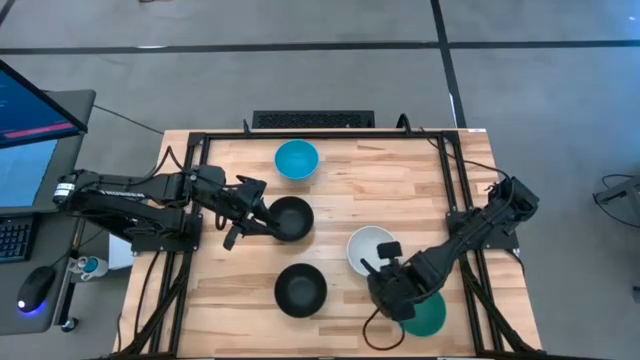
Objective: Nest bowls inside each other
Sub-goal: Stack the blue bowl on top of the white bowl
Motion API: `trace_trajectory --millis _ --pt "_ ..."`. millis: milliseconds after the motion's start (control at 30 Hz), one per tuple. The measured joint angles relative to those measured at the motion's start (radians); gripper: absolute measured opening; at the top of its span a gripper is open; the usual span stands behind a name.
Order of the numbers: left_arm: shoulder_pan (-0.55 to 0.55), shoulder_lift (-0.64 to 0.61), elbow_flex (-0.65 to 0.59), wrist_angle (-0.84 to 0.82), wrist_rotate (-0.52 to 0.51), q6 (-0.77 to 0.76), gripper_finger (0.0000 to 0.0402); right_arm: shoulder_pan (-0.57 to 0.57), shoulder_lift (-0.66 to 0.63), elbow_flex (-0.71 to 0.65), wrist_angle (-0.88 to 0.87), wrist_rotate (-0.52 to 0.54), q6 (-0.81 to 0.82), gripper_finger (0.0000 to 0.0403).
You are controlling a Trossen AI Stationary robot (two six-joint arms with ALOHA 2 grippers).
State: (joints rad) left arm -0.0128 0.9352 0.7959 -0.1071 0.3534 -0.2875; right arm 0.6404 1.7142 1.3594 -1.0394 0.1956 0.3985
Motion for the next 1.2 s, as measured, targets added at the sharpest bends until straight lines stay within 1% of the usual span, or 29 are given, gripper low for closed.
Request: trace_trajectory --millis 133,233,367,533,667,867,1100,1200 --pt "0.0 0.0 0.0 0.0 0.0 -0.024 0.0115 -0.075 0.0 0.025 0.141 0.038 -0.039 0.0067" --pt "0.0 0.0 0.0 0.001 0.0 -0.044 0.0115 -0.158 0.0 0.061 0.199 0.042 -0.072 0.0067" --pt "0.0 0.0 0.0 0.001 0.0 -0.061 0.0115 -0.264 0.0 0.113 0.234 0.042 -0.225 0.0067" --pt "0.0 0.0 0.0 0.001 -0.017 -0.061 0.0115 -0.382 0.0 0.121 0.317 0.001 -0.416 0.0067" --pt "0.0 0.0 0.0 0.01 -0.051 -0.059 0.0115 -0.484 0.0 0.121 0.364 0.027 -0.538 0.0067" --pt "0.0 0.0 0.0 0.041 -0.065 -0.058 0.0115 -0.613 0.0 0.121 0.463 0.04 -0.559 0.0067" --pt "0.0 0.0 0.0 0.072 -0.128 -0.049 0.0115 -0.769 0.0 0.121 0.503 0.039 -0.701 0.0067" --pt "0.0 0.0 0.0 0.074 -0.169 -0.049 0.0115 -0.838 0.0 0.121 0.511 0.038 -0.643 0.0067"
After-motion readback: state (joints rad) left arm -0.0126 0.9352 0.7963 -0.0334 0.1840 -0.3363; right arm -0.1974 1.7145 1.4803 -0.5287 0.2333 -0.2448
